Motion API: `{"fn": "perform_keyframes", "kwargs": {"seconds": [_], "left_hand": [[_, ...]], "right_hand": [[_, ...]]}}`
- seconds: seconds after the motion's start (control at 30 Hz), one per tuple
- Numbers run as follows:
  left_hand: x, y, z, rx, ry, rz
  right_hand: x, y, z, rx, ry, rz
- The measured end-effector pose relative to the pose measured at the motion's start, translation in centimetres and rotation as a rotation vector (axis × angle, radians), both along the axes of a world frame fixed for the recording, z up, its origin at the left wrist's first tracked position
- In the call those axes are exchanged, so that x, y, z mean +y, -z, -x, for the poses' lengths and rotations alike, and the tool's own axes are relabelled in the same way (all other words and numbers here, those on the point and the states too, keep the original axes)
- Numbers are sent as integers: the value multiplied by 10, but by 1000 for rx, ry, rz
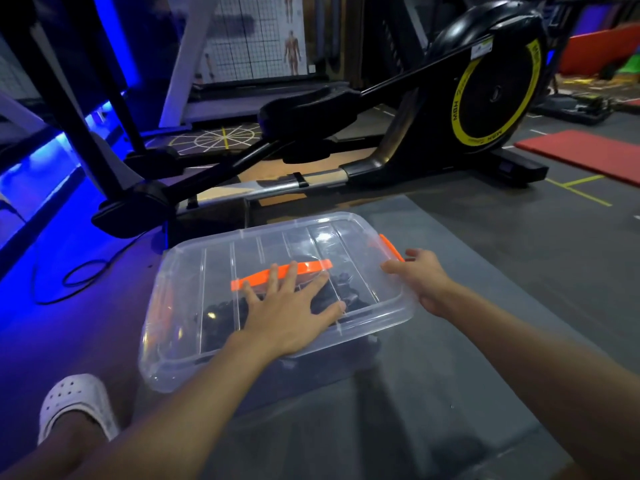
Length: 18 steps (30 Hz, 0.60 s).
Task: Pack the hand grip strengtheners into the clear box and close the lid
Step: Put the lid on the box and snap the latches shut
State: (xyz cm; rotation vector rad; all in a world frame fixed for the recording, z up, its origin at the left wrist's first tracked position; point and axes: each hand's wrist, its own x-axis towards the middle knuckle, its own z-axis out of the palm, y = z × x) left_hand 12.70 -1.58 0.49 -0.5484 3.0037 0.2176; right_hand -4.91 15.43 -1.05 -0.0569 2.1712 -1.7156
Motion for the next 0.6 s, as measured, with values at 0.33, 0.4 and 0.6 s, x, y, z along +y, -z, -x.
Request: {"fn": "perform_keyframes", "kwargs": {"seconds": [0.33,0.4,0.6], "left_hand": [[2,0,-2,20,1,11],[2,0,-2,18,7,21],[0,0,-3,21,11,11]], "right_hand": [[-3,-2,-1,133,-149,-69],[-3,-4,-1,164,-163,-100],[-9,-9,-1,316,-195,-283]]}}
